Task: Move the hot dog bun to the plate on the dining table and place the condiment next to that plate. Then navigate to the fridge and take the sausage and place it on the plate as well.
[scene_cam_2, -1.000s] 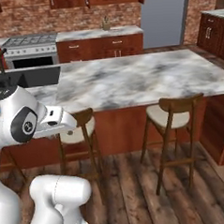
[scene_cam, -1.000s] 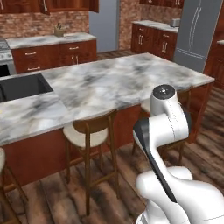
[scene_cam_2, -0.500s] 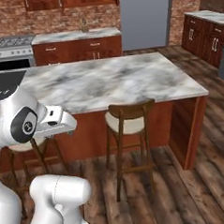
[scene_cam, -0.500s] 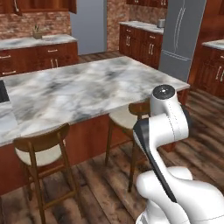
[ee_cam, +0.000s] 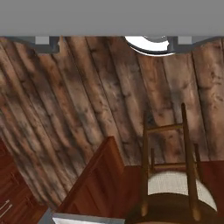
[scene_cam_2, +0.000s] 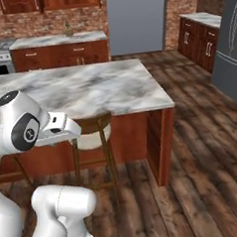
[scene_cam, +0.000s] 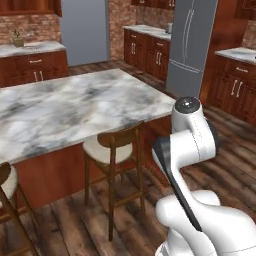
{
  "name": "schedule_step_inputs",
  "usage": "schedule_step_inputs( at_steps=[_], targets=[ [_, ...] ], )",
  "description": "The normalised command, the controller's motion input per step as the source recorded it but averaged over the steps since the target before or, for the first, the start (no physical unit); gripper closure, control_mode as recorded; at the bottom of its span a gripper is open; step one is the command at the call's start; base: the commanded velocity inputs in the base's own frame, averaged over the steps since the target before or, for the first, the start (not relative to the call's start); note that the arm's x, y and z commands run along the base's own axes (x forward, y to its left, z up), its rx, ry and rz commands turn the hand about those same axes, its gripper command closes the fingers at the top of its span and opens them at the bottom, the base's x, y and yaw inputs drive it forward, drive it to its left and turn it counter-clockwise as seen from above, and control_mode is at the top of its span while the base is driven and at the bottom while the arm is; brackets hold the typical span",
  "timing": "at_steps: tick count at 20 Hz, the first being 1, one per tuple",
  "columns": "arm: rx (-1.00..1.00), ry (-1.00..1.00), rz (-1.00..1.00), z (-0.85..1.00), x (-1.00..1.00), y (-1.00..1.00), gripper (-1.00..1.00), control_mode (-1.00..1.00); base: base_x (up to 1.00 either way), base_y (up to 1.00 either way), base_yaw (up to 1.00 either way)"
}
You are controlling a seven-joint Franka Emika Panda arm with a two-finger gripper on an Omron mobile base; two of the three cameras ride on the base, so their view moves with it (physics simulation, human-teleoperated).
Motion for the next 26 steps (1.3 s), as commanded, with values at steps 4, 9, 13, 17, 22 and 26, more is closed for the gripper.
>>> schedule_step_inputs(
  at_steps=[4,9,13,17,22,26],
  targets=[
    [0.00,0.00,0.00,0.00,0.00,0.00,-1.00,1.00,0.39,-1.00,0.00],
    [0.00,0.00,0.00,0.00,0.00,0.00,-1.00,1.00,0.63,-1.00,0.00],
    [0.00,0.00,0.00,0.00,0.00,0.00,-1.00,1.00,0.81,-1.00,0.00],
    [0.00,0.00,0.00,0.00,0.00,0.00,-1.00,1.00,0.98,-1.00,0.01],
    [0.00,0.00,0.00,0.00,0.00,0.00,-1.00,1.00,1.00,-1.00,0.03],
    [0.00,0.00,0.00,0.00,0.00,0.00,-1.00,1.00,1.00,-1.00,0.03]
  ],
)
